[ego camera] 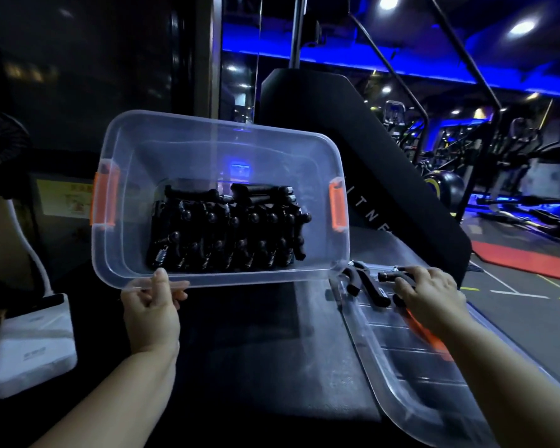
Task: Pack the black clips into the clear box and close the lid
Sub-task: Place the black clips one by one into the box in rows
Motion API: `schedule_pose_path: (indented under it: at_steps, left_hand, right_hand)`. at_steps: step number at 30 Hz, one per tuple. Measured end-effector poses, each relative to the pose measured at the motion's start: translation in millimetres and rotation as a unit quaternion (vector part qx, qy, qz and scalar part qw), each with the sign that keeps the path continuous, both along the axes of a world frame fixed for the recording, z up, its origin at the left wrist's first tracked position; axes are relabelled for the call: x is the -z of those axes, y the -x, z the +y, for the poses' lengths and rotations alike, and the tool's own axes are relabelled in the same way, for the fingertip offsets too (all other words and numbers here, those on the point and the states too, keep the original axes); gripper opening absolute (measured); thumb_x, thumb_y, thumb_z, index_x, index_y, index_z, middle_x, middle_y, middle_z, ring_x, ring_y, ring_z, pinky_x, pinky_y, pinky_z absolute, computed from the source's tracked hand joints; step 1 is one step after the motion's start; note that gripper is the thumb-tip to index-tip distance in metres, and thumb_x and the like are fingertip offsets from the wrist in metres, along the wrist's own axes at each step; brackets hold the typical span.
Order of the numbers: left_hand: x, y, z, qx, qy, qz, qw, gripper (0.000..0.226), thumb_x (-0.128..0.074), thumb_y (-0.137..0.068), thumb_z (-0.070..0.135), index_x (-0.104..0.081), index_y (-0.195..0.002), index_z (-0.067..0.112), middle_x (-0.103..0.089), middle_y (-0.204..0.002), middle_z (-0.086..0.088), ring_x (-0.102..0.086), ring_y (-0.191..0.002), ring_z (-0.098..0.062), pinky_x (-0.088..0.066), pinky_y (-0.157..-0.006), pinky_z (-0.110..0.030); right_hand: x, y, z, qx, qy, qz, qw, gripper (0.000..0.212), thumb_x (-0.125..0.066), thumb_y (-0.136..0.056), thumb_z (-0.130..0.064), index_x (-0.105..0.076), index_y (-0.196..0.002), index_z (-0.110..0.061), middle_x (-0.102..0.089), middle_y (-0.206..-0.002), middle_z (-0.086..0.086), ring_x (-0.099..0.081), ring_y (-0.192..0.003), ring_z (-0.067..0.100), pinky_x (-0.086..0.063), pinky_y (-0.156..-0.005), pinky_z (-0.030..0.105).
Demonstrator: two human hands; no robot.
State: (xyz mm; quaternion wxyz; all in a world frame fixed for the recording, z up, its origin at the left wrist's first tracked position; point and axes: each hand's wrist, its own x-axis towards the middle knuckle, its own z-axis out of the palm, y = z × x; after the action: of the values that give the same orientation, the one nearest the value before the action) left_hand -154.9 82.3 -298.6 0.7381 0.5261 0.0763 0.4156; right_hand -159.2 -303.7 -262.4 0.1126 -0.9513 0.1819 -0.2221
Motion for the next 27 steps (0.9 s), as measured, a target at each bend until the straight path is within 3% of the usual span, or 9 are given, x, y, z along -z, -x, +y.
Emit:
schedule_pose_path:
  at_steps: [3, 8, 14, 19, 27]
  left_hand:
    - [1.6, -1.2, 0.8, -0.009, 0.003, 0.012, 1.0, 0.018, -0.047, -0.099, 0.027, -0.039, -0.083, 0.027, -0.064, -0.069, -0.005, -0.055, -0.044, -0.001, -0.043, -0.058, -0.024]
    - [2.3, -2.1, -0.7, -0.005, -0.005, 0.002, 1.0, 0.019, -0.046, -0.1, 0.025, -0.037, -0.083, 0.026, -0.068, -0.056, 0.011, -0.054, -0.044, -0.001, -0.042, -0.055, -0.019]
    - [2.4, -4.0, -1.4, -0.008, -0.008, -0.003, 1.0, 0.019, -0.045, -0.1, 0.025, -0.036, -0.084, 0.027, -0.067, -0.056, 0.013, -0.053, -0.045, 0.0, -0.042, -0.057, -0.019]
    - [2.8, -7.0, -0.2, -0.009, -0.021, -0.012, 1.0, 0.019, -0.044, -0.1, 0.023, -0.036, -0.083, 0.026, -0.068, -0.056, 0.013, -0.053, -0.045, 0.0, -0.042, -0.054, -0.016]
    - [4.4, -6.5, 0.9, -0.004, -0.016, -0.006, 1.0, 0.019, -0.045, -0.1, 0.025, -0.035, -0.084, 0.027, -0.068, -0.056, 0.014, -0.053, -0.045, 0.0, -0.041, -0.055, -0.018]
  right_hand:
    - [0.5, -10.8, -12.1, 0.031, 0.028, 0.049, 0.998, 0.052, -0.04, -0.09, -0.059, -0.047, -0.133, -0.032, -0.045, -0.138, 0.006, -0.033, -0.132, 0.026, -0.03, -0.104, 0.043]
    - [1.2, -27.0, -16.3, 0.071, 0.024, 0.101, 0.992, 0.059, -0.04, -0.085, -0.068, -0.046, -0.134, -0.035, -0.047, -0.135, 0.007, -0.039, -0.125, 0.031, -0.036, -0.097, 0.046]
    - [4.7, -38.0, -17.3, 0.116, 0.042, 0.12, 0.985, 0.068, -0.042, -0.078, -0.078, -0.051, -0.128, -0.032, -0.053, -0.124, 0.012, -0.043, -0.116, 0.033, -0.038, -0.092, 0.044]
    - [3.0, -39.0, -17.4, 0.108, -0.013, 0.079, 0.991, 0.051, -0.055, -0.082, -0.058, -0.058, -0.117, -0.021, -0.056, -0.113, 0.019, -0.042, -0.111, 0.038, -0.037, -0.089, 0.041]
    - [-2.3, -12.2, -13.3, 0.057, -0.078, 0.0, 0.995, 0.048, -0.048, -0.083, -0.046, -0.059, -0.121, -0.019, -0.061, -0.109, 0.024, -0.049, -0.106, 0.042, -0.035, -0.081, 0.039]
